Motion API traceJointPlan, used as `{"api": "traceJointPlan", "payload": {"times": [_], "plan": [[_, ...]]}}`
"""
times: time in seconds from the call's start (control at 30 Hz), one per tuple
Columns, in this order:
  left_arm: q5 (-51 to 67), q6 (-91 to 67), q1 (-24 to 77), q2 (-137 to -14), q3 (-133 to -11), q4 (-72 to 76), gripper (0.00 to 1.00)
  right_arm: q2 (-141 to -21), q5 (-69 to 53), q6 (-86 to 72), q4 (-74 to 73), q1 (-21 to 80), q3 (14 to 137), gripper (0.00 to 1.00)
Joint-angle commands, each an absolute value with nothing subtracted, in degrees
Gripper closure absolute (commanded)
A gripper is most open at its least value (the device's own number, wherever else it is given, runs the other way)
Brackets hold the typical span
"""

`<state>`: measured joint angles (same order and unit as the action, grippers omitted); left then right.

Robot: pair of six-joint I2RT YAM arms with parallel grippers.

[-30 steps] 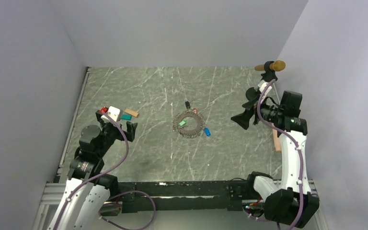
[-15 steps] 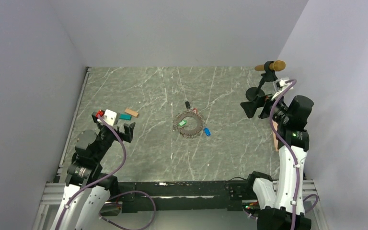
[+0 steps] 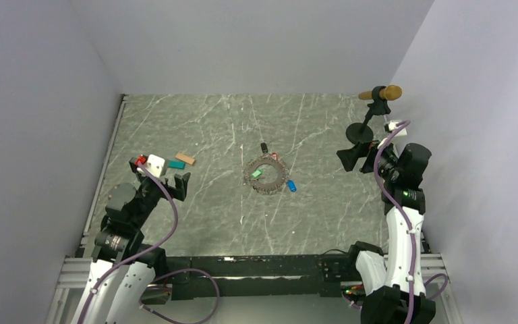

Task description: Put the keys on the keyring

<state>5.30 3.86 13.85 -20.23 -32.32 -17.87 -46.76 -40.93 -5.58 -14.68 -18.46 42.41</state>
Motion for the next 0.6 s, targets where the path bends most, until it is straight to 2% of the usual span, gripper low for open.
{"api": "traceJointPlan", "payload": {"times": [0.0, 0.57], "plan": [[6.34, 4.64, 14.03, -21.0, -32.7, -15.67, 0.01, -45.31, -41.16, -3.44, -11.63, -18.75, 43.0, 0.0], [6.23, 5.27, 14.03, -21.82, -32.53, -15.63, 0.01, -45.31, -40.52, 1.17, -14.8, -18.8, 44.02, 0.0]]}}
